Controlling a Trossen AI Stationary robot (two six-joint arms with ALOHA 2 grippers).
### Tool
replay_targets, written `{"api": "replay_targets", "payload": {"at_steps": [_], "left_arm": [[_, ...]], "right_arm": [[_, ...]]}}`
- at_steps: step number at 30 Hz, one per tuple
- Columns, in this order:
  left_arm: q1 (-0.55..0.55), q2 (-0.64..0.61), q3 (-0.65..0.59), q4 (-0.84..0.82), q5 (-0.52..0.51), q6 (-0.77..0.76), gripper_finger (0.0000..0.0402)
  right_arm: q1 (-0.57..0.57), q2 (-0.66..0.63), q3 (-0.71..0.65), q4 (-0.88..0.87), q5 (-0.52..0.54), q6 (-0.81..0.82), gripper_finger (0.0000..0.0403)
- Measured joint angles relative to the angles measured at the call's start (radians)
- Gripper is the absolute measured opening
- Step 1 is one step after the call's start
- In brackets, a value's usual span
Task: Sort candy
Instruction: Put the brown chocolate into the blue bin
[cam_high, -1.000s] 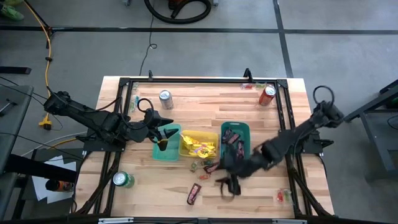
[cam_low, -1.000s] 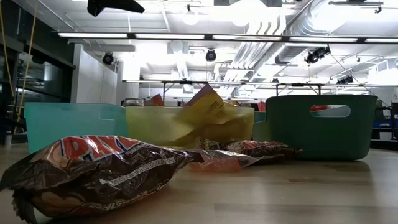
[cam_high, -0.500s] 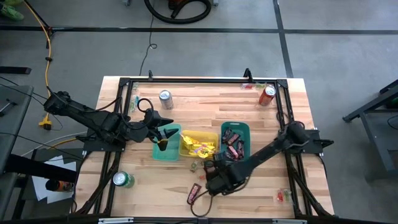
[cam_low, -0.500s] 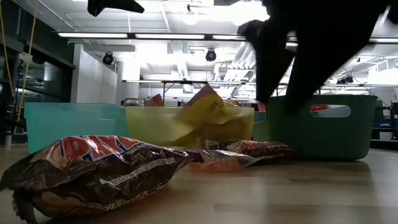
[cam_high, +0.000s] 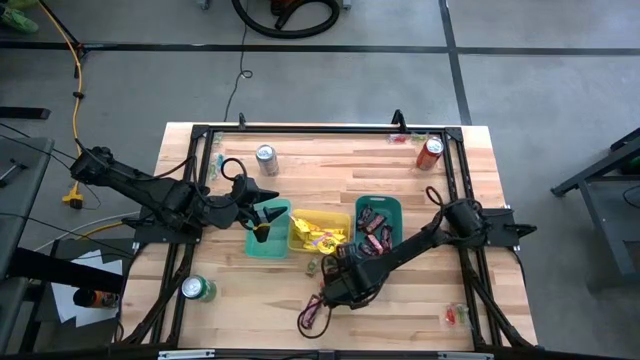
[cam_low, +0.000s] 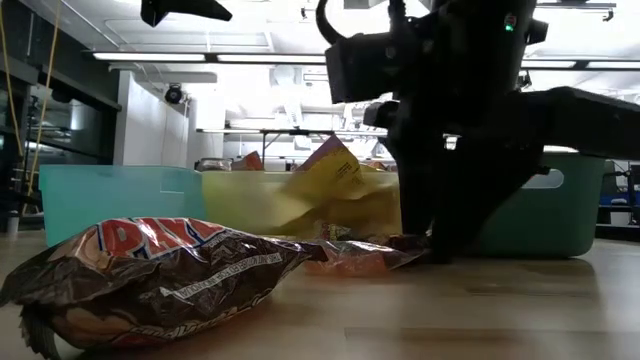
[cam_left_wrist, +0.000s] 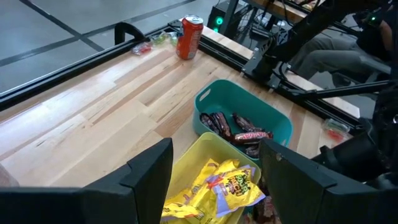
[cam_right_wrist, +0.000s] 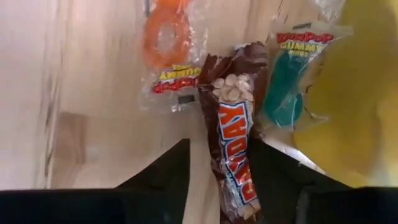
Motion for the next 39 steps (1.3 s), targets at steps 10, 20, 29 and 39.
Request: {"api": "replay_targets", "payload": {"at_steps": [10,20,29,39], "left_arm": [[0.000,-0.028,0.000,-0.001,0.003,0.043,0.0225],[0.000,-0.092,0.000,0.000,-0.006,0.105,0.0225],[0.000,-0.093,0.000,-0.002,-0.002,0.124,0.0225],[0.000,-0.093,0.000,-0.002,0.043,0.133,0.0225]], "right_arm": [[0.048,-0.126,0.069,-0.070,-0.039,0.141,0.0016],[0.079,-0.513,-0.209,-0.261,0.243,0.683,0.0003],[-0.013,-0.855,-0.589,0.029,0.252,1.196,0.0013],[-0.151,-0.877,-0.614,0.052,0.073,1.190,0.0161]]}}
